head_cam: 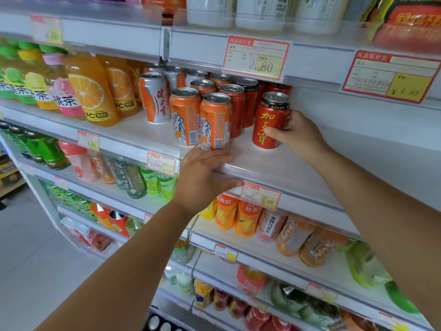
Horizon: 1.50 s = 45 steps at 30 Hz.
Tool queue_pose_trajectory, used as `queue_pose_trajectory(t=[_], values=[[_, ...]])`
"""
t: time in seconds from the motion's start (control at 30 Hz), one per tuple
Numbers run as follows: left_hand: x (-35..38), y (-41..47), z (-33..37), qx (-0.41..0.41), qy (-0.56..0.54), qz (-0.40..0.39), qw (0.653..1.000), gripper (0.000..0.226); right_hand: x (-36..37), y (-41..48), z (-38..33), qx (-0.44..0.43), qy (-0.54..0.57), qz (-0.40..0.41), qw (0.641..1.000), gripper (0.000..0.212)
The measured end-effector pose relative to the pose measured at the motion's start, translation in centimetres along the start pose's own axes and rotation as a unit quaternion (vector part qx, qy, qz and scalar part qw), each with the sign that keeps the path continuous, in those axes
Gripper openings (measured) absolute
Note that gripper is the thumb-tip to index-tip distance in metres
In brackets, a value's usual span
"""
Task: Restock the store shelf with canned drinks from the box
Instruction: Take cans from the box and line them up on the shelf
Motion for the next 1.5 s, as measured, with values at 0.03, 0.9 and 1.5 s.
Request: queue_pose_trajectory(t=[0.03, 0.9, 1.5], values=[[0.1, -0.1, 0.0, -0.001, -0.013, 0.004, 1.000, 0.059, 0.1, 0.6, 0.1, 0.008, -0.002, 0.013, 1.000, 0.056], [-1.2, -1.0, 0.4, -0.018, -0.040, 0.009, 0.999, 0.052, 0.6, 0.2, -1.9, 0.060, -0.069, 0.098, 0.991, 0.065], [-0.1, -49.0, -11.6, -0.714, -0.017, -0.148, 0.684, 0.052, 38.4, -30.0, 7.8, 0.039, -0.043, -0.468, 0.882, 0.032]])
Point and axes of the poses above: each hand's wrist, its own y-axis towards the middle knuckle, its own x-axis out of the palm, z = x × y, the point moved 1 cm from there along y, towards the middle knuckle, and after that the axes turned 14 degrees about -y, right-handed, at the moved point
